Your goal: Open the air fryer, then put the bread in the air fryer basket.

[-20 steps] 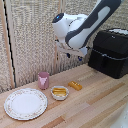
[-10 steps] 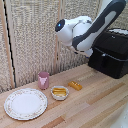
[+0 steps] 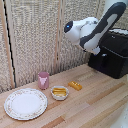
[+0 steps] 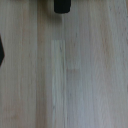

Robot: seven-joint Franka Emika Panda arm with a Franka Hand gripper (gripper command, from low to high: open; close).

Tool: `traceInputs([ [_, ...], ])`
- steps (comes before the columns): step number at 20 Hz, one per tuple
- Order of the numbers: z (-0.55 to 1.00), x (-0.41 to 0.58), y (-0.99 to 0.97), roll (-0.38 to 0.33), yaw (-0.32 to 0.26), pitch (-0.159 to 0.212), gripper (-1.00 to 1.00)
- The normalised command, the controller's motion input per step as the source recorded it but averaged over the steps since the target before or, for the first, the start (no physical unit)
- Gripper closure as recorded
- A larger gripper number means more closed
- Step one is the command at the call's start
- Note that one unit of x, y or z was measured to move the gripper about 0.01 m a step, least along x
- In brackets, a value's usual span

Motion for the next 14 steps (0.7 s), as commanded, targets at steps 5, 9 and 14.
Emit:
traceInputs([
  [5,-0.39,-0.199,-0.59,-0.06,0.049,-0.034,-1.0],
  [9,-0.32,-0.066,-0.62,-0.054,0.066,-0.022,-1.0],
  [14,-0.25,-0.027,-0.61,-0.059,0.074,-0.017,-1.0],
])
